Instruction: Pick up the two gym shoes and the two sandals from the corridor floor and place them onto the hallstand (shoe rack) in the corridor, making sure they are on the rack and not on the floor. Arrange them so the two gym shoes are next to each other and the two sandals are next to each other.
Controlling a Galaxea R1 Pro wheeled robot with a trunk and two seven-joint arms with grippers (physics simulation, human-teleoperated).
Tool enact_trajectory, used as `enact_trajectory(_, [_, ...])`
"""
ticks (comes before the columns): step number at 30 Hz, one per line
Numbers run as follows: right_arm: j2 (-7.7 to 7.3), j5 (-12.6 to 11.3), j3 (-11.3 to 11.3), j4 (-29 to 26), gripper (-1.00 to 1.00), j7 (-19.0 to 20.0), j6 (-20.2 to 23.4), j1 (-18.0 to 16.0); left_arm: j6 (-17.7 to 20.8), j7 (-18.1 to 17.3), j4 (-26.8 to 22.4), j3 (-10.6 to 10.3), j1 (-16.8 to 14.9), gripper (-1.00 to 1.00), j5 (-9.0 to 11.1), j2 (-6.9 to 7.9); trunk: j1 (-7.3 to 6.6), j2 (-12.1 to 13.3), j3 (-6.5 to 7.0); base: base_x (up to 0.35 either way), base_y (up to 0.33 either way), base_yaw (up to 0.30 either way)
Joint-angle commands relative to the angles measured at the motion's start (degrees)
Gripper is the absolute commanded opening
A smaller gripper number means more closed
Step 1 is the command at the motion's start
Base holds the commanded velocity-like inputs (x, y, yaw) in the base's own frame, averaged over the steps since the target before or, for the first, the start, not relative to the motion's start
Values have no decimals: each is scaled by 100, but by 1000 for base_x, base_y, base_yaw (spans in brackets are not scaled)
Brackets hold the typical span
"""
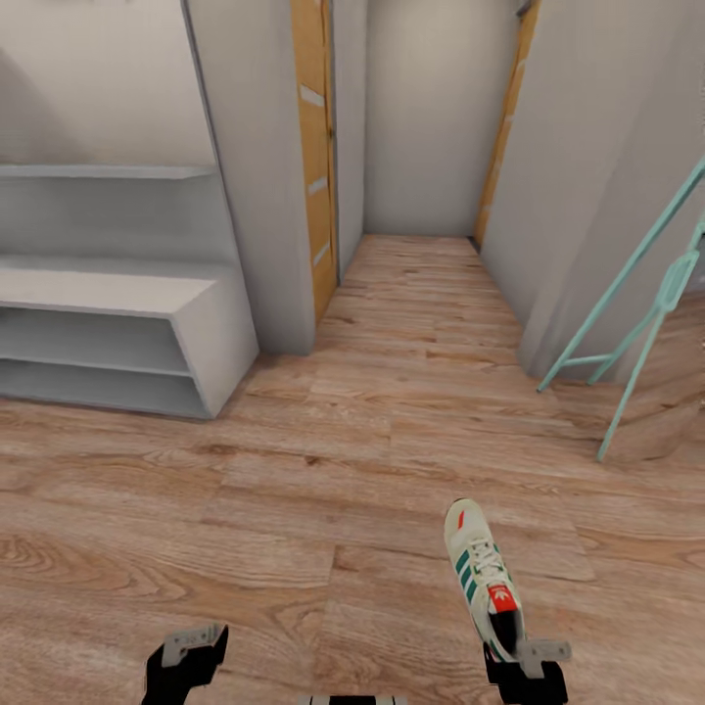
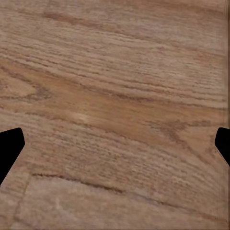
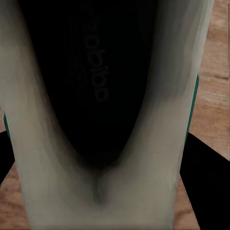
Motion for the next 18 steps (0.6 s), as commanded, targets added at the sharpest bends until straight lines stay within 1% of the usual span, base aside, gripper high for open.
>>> enact_trajectory(1, [2,38,-4,8,-100,-25,-16,-1,-12,-31,6,3,-3,100,57,-1,-3,0,28,0,0,0])
enact_trajectory(9, [12,37,-4,14,-100,-29,-19,-1,-12,-31,12,-7,-6,100,40,-15,-24,11,277,0,0,0])
enact_trajectory(18, [13,34,-4,13,-100,-29,-15,-1,-12,-31,21,-19,-3,100,38,-23,-222,372,507,0,0,0])
